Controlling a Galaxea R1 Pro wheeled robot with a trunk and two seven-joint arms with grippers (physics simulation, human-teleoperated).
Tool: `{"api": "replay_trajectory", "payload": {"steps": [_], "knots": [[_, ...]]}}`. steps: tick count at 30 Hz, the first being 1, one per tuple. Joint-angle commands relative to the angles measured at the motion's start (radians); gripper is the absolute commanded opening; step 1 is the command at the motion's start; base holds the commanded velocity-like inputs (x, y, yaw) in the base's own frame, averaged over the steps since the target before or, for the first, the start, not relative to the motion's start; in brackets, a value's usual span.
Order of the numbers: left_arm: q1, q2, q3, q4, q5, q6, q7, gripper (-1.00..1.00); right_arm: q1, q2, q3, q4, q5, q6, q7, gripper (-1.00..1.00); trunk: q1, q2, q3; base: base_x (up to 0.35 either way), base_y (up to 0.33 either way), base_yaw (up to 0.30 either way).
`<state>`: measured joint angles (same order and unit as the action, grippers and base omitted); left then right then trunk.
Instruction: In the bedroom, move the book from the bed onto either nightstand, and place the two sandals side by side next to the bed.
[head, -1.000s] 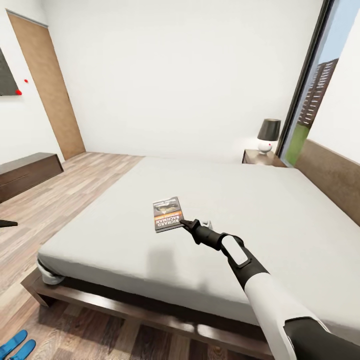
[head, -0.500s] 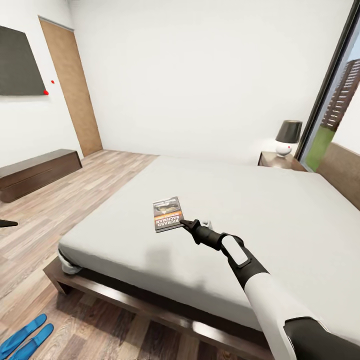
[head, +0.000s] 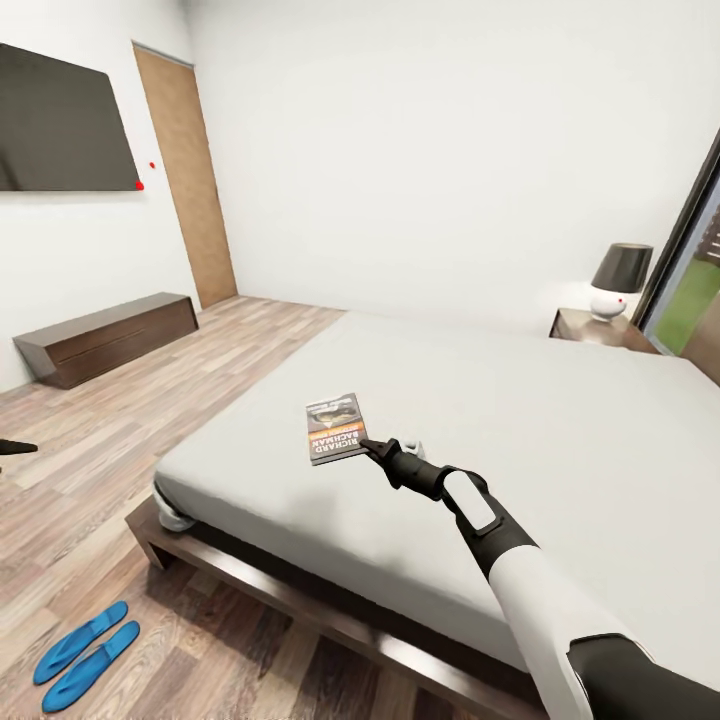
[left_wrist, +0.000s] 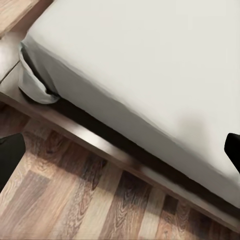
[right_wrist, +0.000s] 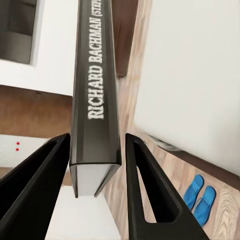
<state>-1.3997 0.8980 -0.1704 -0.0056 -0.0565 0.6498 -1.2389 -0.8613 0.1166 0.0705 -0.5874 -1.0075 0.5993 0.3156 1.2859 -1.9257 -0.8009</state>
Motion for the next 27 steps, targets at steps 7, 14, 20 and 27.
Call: {"api": "replay_trajectory", "payload": {"steps": [7, 14, 20, 27], "knots": [[-0.001, -0.006, 0.000, -0.001, -0.006, 0.007, -0.005, 1.00, -0.001, 0.000, 0.000, 0.000, -0.007, 0.004, 0.013, -1.00, 0.000, -0.001, -0.001, 0.000, 0.000, 0.195], [-0.001, -0.010, 0.000, -0.001, -0.006, 0.007, -0.005, 1.00, -0.001, 0.000, 0.000, 0.000, -0.007, 0.004, 0.020, -1.00, 0.000, -0.001, -0.001, 0.000, 0.000, 0.194], [-0.001, -0.011, 0.000, -0.001, -0.006, 0.007, -0.001, 1.00, -0.001, 0.000, 0.001, 0.000, -0.007, 0.004, 0.021, -1.00, 0.000, -0.001, -0.001, 0.000, 0.000, 0.193], [-0.001, -0.019, 0.000, -0.001, -0.006, 0.009, 0.077, 1.00, -0.001, 0.000, 0.001, 0.000, -0.008, 0.004, 0.022, -1.00, 0.000, -0.001, -0.001, 0.000, 0.000, 0.192]]}}
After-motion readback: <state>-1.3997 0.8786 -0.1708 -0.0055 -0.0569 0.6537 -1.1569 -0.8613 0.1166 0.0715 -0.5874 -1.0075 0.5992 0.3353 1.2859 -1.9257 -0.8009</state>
